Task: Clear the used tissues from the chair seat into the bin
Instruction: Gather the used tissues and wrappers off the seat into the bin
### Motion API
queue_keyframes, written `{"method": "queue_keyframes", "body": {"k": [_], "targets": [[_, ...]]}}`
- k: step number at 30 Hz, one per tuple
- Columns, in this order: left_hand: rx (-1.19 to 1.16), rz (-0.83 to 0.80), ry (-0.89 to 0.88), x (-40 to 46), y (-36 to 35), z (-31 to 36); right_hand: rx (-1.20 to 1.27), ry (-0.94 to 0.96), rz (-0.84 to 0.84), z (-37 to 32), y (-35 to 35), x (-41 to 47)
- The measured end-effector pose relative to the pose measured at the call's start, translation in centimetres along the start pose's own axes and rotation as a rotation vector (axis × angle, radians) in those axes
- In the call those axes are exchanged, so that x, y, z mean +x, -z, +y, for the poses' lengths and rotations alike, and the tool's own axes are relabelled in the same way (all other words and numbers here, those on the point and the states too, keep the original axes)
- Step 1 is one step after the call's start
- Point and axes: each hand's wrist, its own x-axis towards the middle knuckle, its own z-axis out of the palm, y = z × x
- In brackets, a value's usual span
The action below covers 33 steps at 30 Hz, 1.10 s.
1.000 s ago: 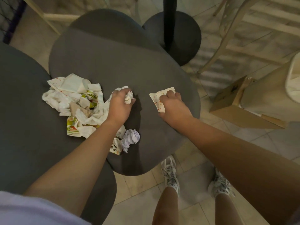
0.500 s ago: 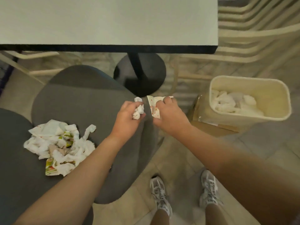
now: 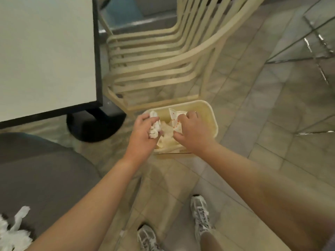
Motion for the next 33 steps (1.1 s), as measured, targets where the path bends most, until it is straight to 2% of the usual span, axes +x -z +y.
{"method": "queue_keyframes", "body": {"k": [5, 8, 10, 13, 17, 22, 26, 33], "targets": [[0.092, -0.180, 0.002, 3.3, -4.0, 0.5, 0.095, -0.067, -0.100, 4.2, 0.0, 1.2], [0.184, -0.291, 0.089, 4.5, -5.1, -0.4, 0.062, -0.071, -0.198, 4.9, -0.4, 1.8], [0.185, -0.308, 0.135, 4.8, -4.9, -0.9, 0.063, -0.067, -0.194, 4.9, -0.7, 2.0], [0.126, -0.281, 0.141, 4.5, -4.2, -1.0, 0.050, -0.031, -0.153, 4.5, -0.9, 2.3], [0.061, -0.164, 0.179, 3.3, -2.8, -0.5, 0.043, 0.033, -0.126, 2.6, -1.1, 2.7], [0.040, -0.069, 0.181, 0.7, 1.2, -1.3, 0.001, 0.185, -0.095, -2.6, -1.7, 2.7], [0.062, -0.022, 0.144, -1.9, 5.2, -4.3, 0.030, 0.291, -0.127, -8.0, -3.1, 2.2], [0.111, 0.100, 0.191, -8.1, 13.3, -12.5, 0.043, 0.387, -0.155, -19.3, -7.9, 0.4]]}}
